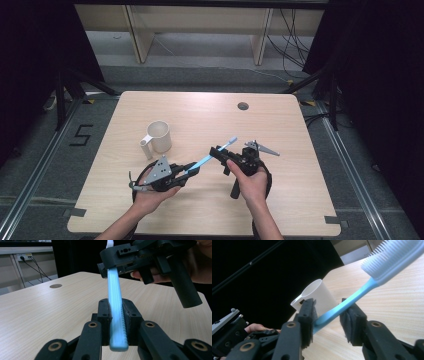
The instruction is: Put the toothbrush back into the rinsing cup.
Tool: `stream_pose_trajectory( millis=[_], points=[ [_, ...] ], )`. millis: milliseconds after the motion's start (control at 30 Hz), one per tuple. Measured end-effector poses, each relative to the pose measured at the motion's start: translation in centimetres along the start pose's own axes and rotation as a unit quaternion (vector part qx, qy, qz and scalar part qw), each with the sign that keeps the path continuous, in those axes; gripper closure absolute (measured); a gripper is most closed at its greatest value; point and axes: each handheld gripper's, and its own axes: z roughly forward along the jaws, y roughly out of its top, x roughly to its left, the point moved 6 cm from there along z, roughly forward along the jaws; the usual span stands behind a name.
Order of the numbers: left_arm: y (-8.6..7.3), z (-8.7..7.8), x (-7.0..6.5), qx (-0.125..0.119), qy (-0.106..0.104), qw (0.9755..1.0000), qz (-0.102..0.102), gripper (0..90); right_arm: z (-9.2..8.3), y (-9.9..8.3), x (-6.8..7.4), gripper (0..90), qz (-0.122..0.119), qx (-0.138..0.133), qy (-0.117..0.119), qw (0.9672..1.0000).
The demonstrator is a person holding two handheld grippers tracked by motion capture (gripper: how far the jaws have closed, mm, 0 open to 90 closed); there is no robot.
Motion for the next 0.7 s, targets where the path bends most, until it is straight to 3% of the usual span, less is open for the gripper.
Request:
stream_pose_trajectory(
  millis=[100,133,233,367,400,433,467,533,600,633,667,700],
  points=[
    [0.0,0.0,0.0,0.003,0.001,1.0000,0.001,77.6,-0.1,0.1,0.2,66.4,0.006,-0.003,0.008,0.9999],
    [0.0,0.1,0.0,0.004,0.002,1.0000,0.001,77.6,0.0,0.3,-0.2,67.9,-0.009,-0.011,0.001,0.9999],
    [-0.2,0.2,-0.1,0.006,0.001,1.0000,-0.001,77.5,-0.1,0.3,-0.1,69.7,-0.003,-0.010,0.008,0.9999],
    [-0.5,0.6,-0.2,0.010,-0.002,0.9999,0.002,76.9,-0.3,0.4,0.4,75.0,0.002,-0.015,0.028,0.9995],
    [-0.9,0.7,-0.1,0.029,0.003,0.9996,0.006,75.6,-0.4,0.6,0.8,83.9,0.006,-0.020,0.040,0.9990],
    [-0.9,0.7,-0.1,0.029,0.003,0.9996,0.006,73.7,-0.4,0.6,0.8,83.9,0.006,-0.020,0.040,0.9990],
    [-0.9,0.7,-0.1,0.030,0.004,0.9995,0.006,71.4,-0.6,0.7,1.3,85.9,-0.022,-0.023,0.042,0.9986],
    [-1.1,0.7,-0.1,0.037,0.005,0.9993,0.005,69.7,-0.7,0.8,1.4,85.9,-0.026,-0.023,0.044,0.9984],
    [-0.9,0.6,-0.2,0.046,0.003,0.9989,0.011,60.3,-0.9,1.1,1.9,86.0,-0.055,-0.021,0.039,0.9975],
    [-0.9,0.6,-0.2,0.046,0.003,0.9989,0.011,57.6,-1.0,1.1,2.2,86.0,-0.047,-0.014,0.036,0.9981],
    [-0.5,0.4,-0.4,0.041,-0.002,0.9991,0.007,55.0,-1.0,1.4,2.0,86.0,-0.073,-0.021,0.032,0.9966],
    [-0.5,0.4,-0.4,0.041,-0.002,0.9991,0.007,52.9,-1.0,1.4,2.0,86.0,-0.073,-0.021,0.032,0.9966]
  ],
)
